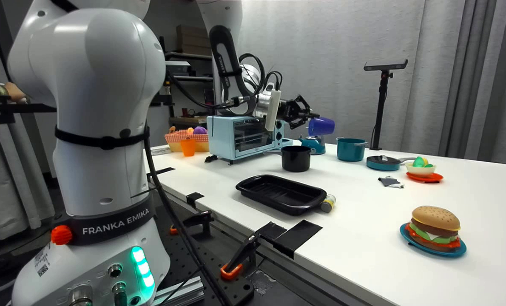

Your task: Pour the contents of the blue cup into the pot

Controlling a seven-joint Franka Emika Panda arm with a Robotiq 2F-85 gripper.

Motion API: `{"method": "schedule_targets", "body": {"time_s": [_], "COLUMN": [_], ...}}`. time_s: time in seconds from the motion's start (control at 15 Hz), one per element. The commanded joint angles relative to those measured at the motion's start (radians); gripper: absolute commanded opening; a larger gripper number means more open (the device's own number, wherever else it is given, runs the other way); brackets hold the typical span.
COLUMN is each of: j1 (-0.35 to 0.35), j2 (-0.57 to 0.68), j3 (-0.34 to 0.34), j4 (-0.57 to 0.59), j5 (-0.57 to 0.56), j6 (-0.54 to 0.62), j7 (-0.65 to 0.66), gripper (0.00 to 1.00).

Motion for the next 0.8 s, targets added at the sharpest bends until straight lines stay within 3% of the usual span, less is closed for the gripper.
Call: {"method": "schedule_targets", "body": {"time_s": [0.0,0.73], "j1": [-0.015,-0.013], "j2": [0.005,0.012], "j3": [0.024,0.049], "j4": [-0.002,-0.016], "j5": [-0.073,-0.159], "j6": [-0.048,-0.195], "j7": [0.000,0.074], "gripper": [0.01,0.01]}}
